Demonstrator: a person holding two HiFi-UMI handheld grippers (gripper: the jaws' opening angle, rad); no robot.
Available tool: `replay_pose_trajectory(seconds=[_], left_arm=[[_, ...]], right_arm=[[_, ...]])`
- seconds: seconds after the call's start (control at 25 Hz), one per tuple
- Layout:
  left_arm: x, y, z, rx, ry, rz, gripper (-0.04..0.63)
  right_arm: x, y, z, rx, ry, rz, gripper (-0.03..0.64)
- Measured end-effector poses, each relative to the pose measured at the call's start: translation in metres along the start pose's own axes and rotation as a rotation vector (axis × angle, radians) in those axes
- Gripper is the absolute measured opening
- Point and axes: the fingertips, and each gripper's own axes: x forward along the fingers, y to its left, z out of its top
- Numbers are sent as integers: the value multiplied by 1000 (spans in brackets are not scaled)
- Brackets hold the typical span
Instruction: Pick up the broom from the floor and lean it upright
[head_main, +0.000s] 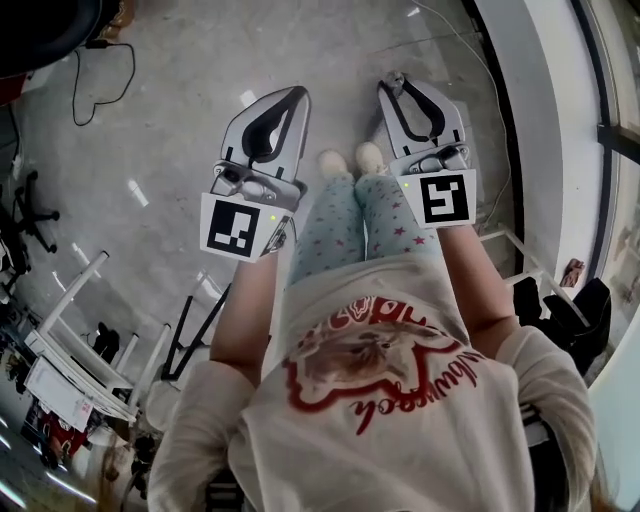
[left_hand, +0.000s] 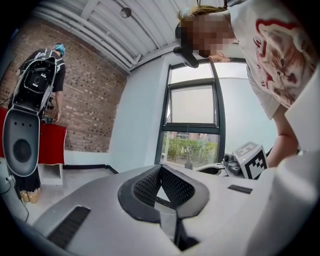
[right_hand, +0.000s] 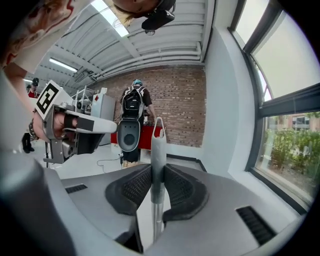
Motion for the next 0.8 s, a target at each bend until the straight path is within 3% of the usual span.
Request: replay_pose_trajectory(seconds=[0.24, 0.44, 0.6, 0.8], left_arm=[[19, -25, 15, 15, 11, -159, 21], [57, -80, 24, 24, -4, -298, 21], [87, -119, 30, 46, -5, -426, 21], [124, -175, 22, 62, 27, -559, 21]], right_arm=[[-30, -41, 21, 76, -28, -209, 95], [-80, -85, 21, 136, -35, -347, 95], [-118, -119, 34, 213, -99, -493, 95], [-171, -164, 22, 221, -108, -637, 95]])
